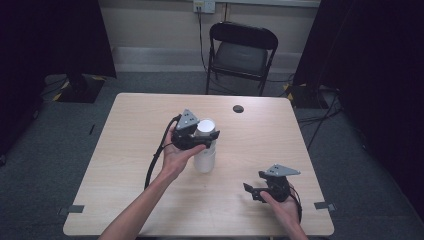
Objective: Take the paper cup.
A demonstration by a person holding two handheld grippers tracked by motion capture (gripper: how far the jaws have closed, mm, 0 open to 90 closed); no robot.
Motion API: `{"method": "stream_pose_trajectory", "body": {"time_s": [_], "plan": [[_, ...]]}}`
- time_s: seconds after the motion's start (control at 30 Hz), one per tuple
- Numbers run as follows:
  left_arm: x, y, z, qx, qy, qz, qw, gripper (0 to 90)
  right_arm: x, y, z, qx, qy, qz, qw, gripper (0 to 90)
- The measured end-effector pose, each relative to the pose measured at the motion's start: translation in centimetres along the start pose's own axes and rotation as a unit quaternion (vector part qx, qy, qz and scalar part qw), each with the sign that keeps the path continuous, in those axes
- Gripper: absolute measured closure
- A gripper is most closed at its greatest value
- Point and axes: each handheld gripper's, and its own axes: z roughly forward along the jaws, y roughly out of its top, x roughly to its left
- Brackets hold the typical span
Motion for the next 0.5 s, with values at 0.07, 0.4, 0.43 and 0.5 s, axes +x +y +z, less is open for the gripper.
{"method": "stream_pose_trajectory", "body": {"time_s": [0.07, 0.4, 0.43, 0.5], "plan": [[0.0, 0.4, -0.1, -0.001, 0.002, 0.003, 1.0000, 33.9, 0.0, 0.0, 0.0, 0.000, 0.001, 0.000, 1.0000, 20.5], [-0.4, 1.5, -0.6, -0.009, 0.003, 0.017, 0.9998, 33.8, 0.0, 0.0, 0.0, 0.002, 0.000, 0.000, 1.0000, 21.6], [-0.5, 1.6, -0.6, -0.008, 0.002, 0.019, 0.9998, 33.8, 0.0, 0.0, 0.0, 0.003, 0.001, 0.000, 1.0000, 21.7], [-0.6, 1.8, -0.7, -0.016, 0.006, 0.015, 0.9997, 33.8, 0.0, 0.0, 0.0, 0.002, 0.002, 0.000, 1.0000, 22.0]]}}
